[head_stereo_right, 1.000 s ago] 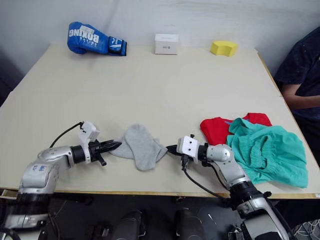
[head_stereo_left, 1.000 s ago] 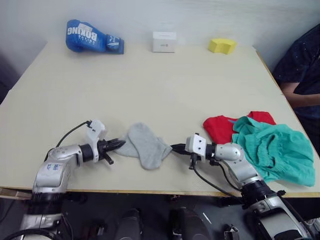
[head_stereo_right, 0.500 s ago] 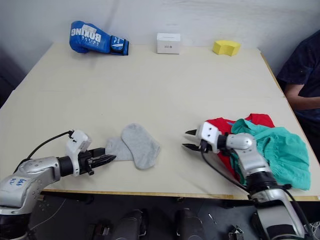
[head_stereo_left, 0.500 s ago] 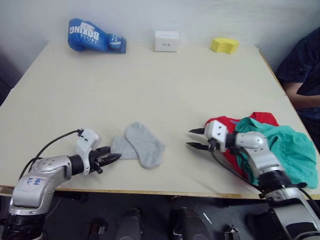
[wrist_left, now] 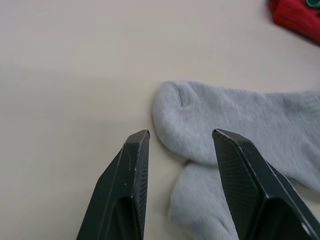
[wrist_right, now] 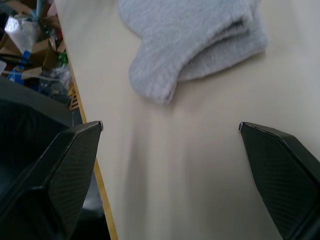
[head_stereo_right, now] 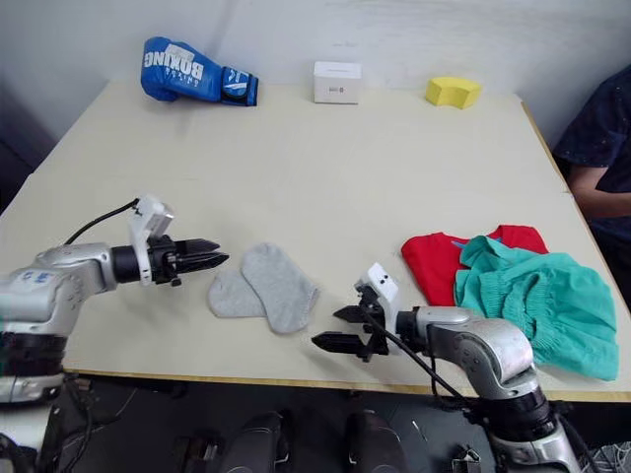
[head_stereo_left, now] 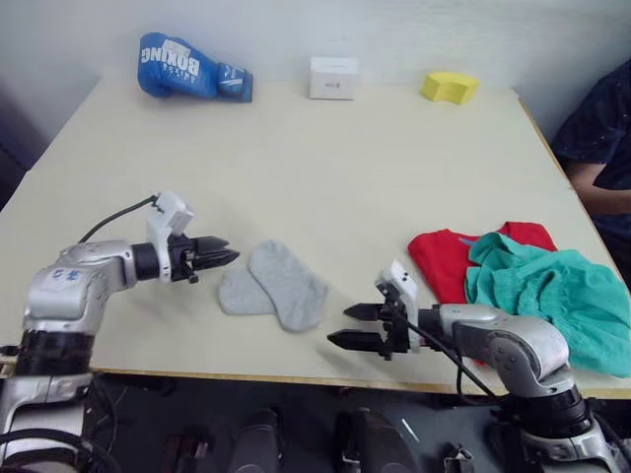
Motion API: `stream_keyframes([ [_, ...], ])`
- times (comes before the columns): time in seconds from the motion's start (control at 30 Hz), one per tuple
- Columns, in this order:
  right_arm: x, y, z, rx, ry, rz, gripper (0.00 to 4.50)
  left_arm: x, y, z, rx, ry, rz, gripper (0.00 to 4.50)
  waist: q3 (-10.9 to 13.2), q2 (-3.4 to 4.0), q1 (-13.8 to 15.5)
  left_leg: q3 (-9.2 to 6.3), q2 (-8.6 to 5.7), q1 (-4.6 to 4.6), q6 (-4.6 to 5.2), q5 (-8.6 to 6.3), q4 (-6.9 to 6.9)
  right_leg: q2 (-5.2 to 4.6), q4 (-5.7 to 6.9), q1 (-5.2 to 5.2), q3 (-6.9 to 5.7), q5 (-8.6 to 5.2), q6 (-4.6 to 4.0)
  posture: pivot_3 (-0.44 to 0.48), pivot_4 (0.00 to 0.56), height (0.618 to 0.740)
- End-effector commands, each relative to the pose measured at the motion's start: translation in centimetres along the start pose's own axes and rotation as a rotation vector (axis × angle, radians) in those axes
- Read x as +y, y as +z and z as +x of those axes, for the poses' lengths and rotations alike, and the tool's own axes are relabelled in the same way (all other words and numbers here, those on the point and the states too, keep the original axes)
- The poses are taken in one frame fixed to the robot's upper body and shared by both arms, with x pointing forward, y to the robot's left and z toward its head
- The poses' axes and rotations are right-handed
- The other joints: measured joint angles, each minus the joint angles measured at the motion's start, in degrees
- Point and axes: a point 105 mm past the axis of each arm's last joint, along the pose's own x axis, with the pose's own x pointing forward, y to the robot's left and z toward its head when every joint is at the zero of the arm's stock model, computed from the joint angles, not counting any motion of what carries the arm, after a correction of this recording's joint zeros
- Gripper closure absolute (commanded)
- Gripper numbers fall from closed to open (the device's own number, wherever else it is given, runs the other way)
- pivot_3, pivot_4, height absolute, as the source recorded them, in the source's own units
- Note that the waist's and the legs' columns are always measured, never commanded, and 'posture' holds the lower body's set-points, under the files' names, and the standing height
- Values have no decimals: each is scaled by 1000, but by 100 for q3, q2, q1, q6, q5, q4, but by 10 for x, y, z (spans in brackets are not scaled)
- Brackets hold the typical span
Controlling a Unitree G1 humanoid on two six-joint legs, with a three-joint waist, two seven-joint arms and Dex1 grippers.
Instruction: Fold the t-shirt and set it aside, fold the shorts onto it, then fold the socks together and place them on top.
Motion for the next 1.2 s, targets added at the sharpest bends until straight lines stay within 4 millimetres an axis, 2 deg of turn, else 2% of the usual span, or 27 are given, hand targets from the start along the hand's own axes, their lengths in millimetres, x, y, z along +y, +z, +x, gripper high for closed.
stream_keyframes([
  [0.03,-5,1,11,-15,-75,109,20,7,0,13,22,-17,20,2412,-2,-4,-39,3,1,0,0,0,0,0,2,0,1,0,0,0,150,740],
  [0.27,0,-2,26,21,-86,156,20,12,-9,41,94,-60,1,2412,-5,-8,-132,14,1,2,2,6,1,5,22,-10,9,0,0,0,150,740],
  [0.33,-4,-2,30,19,-115,149,396,14,-12,47,108,-50,20,2412,-6,-9,-141,14,2,2,2,6,2,5,24,-11,10,0,0,0,150,740],
  [0.53,-2,-4,39,13,-116,136,2510,8,-17,53,105,-78,21,4360,-6,-10,-149,23,4,8,0,9,2,9,37,-19,21,0,0,0,150,740],
  [0.57,-1,-4,40,12,-114,132,2877,7,-18,52,106,-77,20,4500,-6,-10,-150,25,5,7,-1,9,2,10,38,-22,24,0,0,0,150,740],
  [0.7,-1,-1,46,2,-112,118,4292,6,-21,51,104,-68,21,4500,-9,-13,-153,43,9,4,-1,9,0,15,43,-36,43,0,1,0,150,740],
  [0.73,-1,0,46,-3,-112,117,4481,6,-21,50,99,-63,22,4500,-16,-25,-161,47,10,4,-1,9,0,16,43,-37,47,0,1,0,150,740],
  [0.9,-2,4,43,-23,-100,125,4481,5,-22,48,84,-54,15,4500,-26,-41,-160,56,16,8,-1,9,1,19,46,-38,59,5,3,0,150,740],
  [1.03,-10,6,30,-41,-119,139,4481,5,-23,47,81,-44,12,4500,-26,-42,-154,59,16,8,-1,9,0,19,45,-41,63,6,3,0,150,740],
  [1.13,-9,2,14,-11,-89,172,3875,6,-23,47,78,-39,12,4500,-26,-42,-140,62,14,2,-1,9,-1,18,41,-45,65,6,3,0,150,740],
  [1.2,-11,1,8,-17,-93,205,3184,7,-23,47,77,-36,14,4500,-26,-42,-137,65,14,0,3,6,-1,17,35,-45,67,6,3,0,150,740],
])
